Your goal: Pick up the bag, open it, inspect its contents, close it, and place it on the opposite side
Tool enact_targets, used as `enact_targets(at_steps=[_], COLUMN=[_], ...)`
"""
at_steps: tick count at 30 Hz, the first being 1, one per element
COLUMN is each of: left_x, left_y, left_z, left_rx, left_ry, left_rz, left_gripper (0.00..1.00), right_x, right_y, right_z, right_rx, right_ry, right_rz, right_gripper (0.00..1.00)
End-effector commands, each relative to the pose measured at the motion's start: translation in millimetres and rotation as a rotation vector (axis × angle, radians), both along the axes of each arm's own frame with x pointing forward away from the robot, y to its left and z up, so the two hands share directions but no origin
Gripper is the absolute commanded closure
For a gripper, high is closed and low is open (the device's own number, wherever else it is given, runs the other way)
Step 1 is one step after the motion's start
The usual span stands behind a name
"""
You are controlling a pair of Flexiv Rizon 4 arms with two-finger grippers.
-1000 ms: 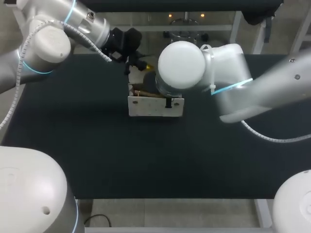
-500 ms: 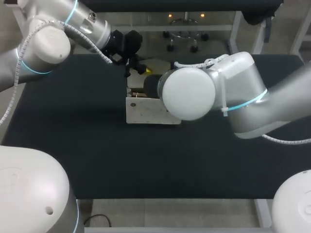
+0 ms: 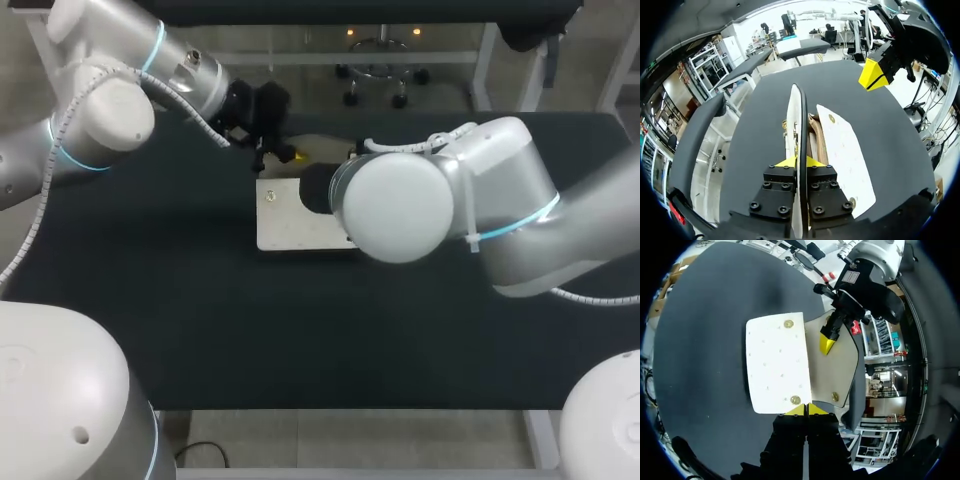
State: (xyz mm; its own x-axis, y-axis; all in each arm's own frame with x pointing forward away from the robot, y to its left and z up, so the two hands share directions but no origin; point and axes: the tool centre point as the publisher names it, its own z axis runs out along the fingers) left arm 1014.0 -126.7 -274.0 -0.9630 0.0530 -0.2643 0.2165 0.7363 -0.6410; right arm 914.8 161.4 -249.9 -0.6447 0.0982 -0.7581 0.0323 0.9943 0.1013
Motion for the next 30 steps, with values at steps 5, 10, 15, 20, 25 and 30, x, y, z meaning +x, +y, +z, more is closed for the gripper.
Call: enact_targets(at_steps=[5, 10, 15, 20, 25, 30], left_x=[-7.8, -3.9, -3.9, -3.9, -3.9, 0.3], left_y=[-2.2, -3.4, -3.4, -3.4, -3.4, -0.2], left_z=[-24.1, -39.8, -39.8, -39.8, -39.8, -50.8], left_rx=[0.006, 0.039, 0.039, 0.039, 0.039, 0.061], left_ry=[-0.112, -0.170, -0.170, -0.170, -0.170, -0.213], left_rz=[0.010, 0.025, 0.025, 0.025, 0.025, 0.001], left_gripper=[1.00, 1.00, 1.00, 1.00, 1.00, 1.00], right_x=[-5.9, -6.8, -6.8, -6.8, -6.8, -24.4], right_y=[0.6, 1.4, 1.4, 1.4, 1.4, 7.8], right_z=[-10.8, -16.0, -16.0, -16.0, -16.0, -40.1], right_rx=[0.014, 0.035, 0.035, 0.035, 0.035, 0.034], right_ry=[0.033, 0.074, 0.074, 0.074, 0.074, 0.031], right_rz=[0.025, 0.030, 0.030, 0.030, 0.030, -0.024], right_gripper=[1.00, 1.00, 1.00, 1.00, 1.00, 1.00])
